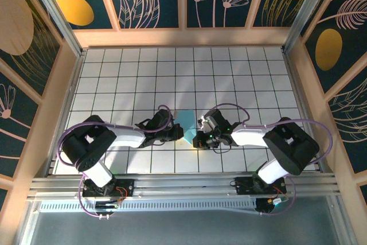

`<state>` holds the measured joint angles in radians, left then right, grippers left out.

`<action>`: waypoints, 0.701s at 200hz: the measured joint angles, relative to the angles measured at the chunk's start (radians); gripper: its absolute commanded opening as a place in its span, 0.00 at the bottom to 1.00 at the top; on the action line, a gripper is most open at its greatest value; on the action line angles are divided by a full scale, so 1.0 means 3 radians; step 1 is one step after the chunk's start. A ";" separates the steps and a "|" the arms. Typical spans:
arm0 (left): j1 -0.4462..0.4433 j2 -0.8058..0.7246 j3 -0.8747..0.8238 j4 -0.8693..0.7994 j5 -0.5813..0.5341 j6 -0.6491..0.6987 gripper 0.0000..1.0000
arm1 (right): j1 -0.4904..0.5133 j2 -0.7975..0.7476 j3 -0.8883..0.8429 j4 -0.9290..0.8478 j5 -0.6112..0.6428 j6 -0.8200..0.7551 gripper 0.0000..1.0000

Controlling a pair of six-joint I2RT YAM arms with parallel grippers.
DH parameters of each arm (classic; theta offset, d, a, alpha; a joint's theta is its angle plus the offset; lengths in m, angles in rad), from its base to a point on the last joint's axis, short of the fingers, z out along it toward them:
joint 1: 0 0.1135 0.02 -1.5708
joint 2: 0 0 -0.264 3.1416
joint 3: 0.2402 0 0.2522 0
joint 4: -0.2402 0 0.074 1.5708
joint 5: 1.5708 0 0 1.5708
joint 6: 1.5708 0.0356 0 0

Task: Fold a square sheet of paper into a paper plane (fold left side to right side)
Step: Third fold the triangle at the center of the table.

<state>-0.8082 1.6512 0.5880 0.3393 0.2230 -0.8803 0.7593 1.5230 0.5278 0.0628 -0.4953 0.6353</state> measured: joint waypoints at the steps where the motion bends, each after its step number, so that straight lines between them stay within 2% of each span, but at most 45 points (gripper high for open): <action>1: 0.0000 0.0000 0.0000 0.0000 0.0000 0.0000 0.01 | 0.0001 0.0000 0.0003 -0.0004 0.0000 0.0000 0.00; 89: -0.0013 0.0029 0.0001 0.0001 -0.0072 -0.0037 0.00 | 0.0028 -0.0158 0.0165 -0.0459 0.0109 0.0011 0.00; 140: -0.0013 0.0032 0.0005 0.0001 -0.0074 -0.0037 0.00 | 0.0060 -0.0100 0.0356 -0.0413 0.0113 0.0031 0.00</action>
<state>-0.8120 1.6608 0.5896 0.3397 0.2008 -0.8913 0.7773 1.4929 0.6346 -0.0612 -0.4614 0.6445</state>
